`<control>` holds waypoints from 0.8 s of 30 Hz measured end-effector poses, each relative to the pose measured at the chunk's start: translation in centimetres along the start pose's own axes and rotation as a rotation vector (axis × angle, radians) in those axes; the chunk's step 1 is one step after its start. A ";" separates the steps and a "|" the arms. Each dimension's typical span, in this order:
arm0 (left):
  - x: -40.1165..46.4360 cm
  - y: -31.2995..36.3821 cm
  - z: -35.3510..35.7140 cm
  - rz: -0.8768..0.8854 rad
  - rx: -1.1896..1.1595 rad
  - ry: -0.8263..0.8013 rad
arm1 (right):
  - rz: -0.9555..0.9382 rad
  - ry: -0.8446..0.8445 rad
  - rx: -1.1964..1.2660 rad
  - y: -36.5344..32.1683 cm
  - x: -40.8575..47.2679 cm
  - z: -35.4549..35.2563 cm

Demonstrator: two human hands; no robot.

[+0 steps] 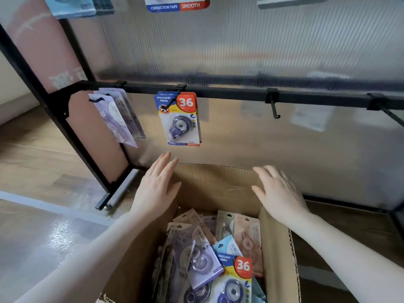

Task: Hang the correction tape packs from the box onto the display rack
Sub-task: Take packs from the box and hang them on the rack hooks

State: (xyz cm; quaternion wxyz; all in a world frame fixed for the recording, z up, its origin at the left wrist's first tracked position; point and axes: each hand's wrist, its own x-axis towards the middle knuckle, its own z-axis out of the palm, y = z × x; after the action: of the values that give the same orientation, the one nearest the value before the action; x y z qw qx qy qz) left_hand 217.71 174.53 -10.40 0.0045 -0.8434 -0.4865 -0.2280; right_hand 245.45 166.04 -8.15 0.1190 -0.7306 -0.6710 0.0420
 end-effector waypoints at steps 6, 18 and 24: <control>-0.6 1.3 2.1 -0.026 -0.005 -0.100 | -0.029 -0.048 -0.051 0.7 -0.8 -0.2; -2.2 1.9 7.9 -0.117 0.026 -0.683 | -0.098 -0.109 -0.149 2.1 -2.8 0.5; -3.9 -0.1 9.9 -0.182 0.001 -0.924 | -0.121 -0.071 -0.175 2.2 -2.9 1.2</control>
State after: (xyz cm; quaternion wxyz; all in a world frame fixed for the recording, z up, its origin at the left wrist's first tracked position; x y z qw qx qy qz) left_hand 219.67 173.64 -20.79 -0.2321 -0.8105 -0.5095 0.1720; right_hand 247.07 163.16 -10.14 0.0333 -0.6943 -0.7189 0.0016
